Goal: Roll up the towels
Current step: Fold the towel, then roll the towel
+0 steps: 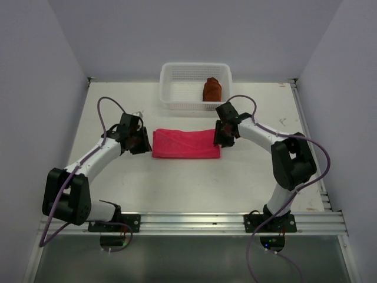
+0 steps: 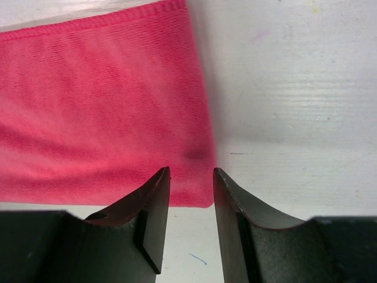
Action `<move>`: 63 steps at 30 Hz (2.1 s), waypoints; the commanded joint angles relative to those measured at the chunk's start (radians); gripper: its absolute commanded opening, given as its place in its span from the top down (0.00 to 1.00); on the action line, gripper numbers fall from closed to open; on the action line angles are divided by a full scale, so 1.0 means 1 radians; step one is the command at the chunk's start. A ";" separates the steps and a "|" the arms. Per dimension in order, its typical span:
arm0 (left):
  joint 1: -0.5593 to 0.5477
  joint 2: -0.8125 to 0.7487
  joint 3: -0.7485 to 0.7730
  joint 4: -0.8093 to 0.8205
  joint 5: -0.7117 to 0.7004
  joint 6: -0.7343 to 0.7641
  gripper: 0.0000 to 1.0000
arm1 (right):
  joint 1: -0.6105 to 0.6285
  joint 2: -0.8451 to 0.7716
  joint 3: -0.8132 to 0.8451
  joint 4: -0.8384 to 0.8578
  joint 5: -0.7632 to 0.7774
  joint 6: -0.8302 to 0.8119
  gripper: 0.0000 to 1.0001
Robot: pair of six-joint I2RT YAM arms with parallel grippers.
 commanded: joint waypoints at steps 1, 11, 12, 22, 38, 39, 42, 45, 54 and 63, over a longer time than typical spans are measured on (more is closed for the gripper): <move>-0.002 -0.098 0.065 -0.012 -0.055 -0.031 0.62 | -0.046 -0.076 -0.055 0.043 -0.061 0.006 0.59; -0.077 0.031 0.317 0.085 0.003 0.000 0.46 | -0.153 -0.196 -0.355 0.364 -0.311 0.186 0.47; -0.094 0.054 0.341 0.094 0.003 0.004 0.45 | -0.155 -0.202 -0.389 0.385 -0.320 0.195 0.48; -0.319 0.419 0.657 0.090 -0.006 0.017 0.38 | -0.159 -0.222 -0.481 0.520 -0.351 0.235 0.53; -0.477 0.819 1.104 -0.099 -0.052 0.037 0.39 | -0.159 -0.197 -0.580 0.583 -0.336 0.235 0.72; -0.484 0.835 1.120 -0.111 -0.061 0.038 0.39 | -0.159 -0.190 -0.580 0.583 -0.336 0.233 0.74; -0.502 0.896 1.186 -0.156 -0.075 0.044 0.39 | -0.160 -0.178 -0.578 0.583 -0.343 0.232 0.77; -0.520 0.962 1.245 -0.200 -0.123 0.050 0.40 | -0.159 -0.170 -0.573 0.583 -0.343 0.224 0.80; -0.528 1.045 1.314 -0.200 -0.137 0.009 0.43 | -0.159 -0.158 -0.578 0.616 -0.351 0.220 0.85; -0.530 1.099 1.386 -0.255 -0.180 -0.003 0.48 | -0.156 -0.164 -0.600 0.617 -0.331 0.186 0.87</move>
